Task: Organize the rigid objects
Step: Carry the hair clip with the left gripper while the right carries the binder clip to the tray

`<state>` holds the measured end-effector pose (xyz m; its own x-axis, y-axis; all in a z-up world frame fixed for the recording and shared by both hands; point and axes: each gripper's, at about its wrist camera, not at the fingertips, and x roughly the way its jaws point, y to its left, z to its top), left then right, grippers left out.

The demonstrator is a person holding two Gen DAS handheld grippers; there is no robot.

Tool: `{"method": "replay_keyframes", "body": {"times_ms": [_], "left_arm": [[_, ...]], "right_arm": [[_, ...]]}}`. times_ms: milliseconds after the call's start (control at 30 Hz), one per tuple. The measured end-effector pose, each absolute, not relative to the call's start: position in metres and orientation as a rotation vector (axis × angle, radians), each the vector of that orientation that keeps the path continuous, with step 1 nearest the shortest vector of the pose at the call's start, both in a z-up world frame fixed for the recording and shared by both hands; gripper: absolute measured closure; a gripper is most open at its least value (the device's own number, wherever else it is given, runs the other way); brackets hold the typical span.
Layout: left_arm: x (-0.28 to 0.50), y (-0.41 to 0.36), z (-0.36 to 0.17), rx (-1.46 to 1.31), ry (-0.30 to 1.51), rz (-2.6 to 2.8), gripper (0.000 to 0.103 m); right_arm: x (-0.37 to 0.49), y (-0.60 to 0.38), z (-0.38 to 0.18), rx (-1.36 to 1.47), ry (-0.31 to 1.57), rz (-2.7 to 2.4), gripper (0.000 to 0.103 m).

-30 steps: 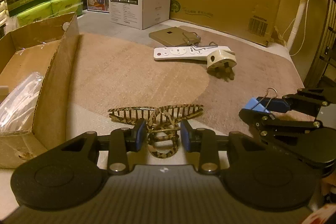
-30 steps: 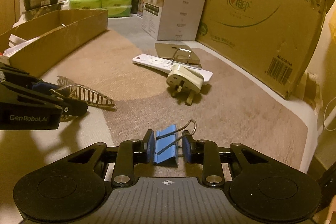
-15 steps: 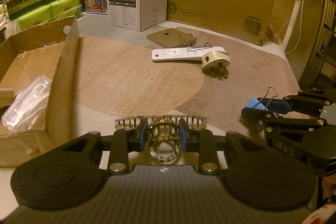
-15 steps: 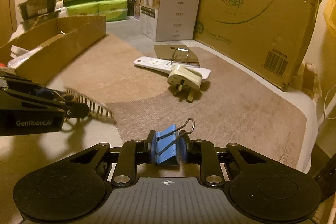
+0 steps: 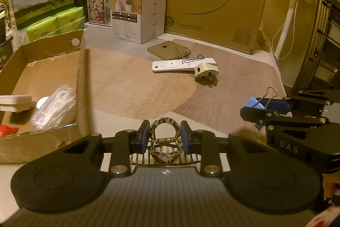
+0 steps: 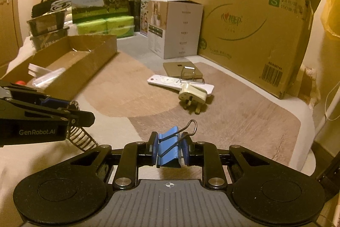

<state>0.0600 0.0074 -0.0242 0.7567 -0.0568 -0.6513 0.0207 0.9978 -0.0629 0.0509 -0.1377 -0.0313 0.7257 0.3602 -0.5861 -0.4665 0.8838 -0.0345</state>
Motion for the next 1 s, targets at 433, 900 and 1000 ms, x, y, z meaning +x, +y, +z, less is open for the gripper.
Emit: {"method": "replay_keyframes", "body": {"times_ms": [433,900,1000], "left_arm": [[0.027,0.028,0.006,-0.055,0.672,-0.017,0.076],[0.017,0.082,0.039,-0.086,0.64,0.036,0.076],[0.019,0.097,0.046,-0.085,0.627,0.057,0.076]], "right_arm": [[0.029,-0.118,-0.005,-0.192,0.548,0.509,0.08],[0.029,-0.071,0.016,-0.18,0.518,0.623,0.08],[0.033,-0.058,0.022,-0.169,0.513,0.652,0.08]]}}
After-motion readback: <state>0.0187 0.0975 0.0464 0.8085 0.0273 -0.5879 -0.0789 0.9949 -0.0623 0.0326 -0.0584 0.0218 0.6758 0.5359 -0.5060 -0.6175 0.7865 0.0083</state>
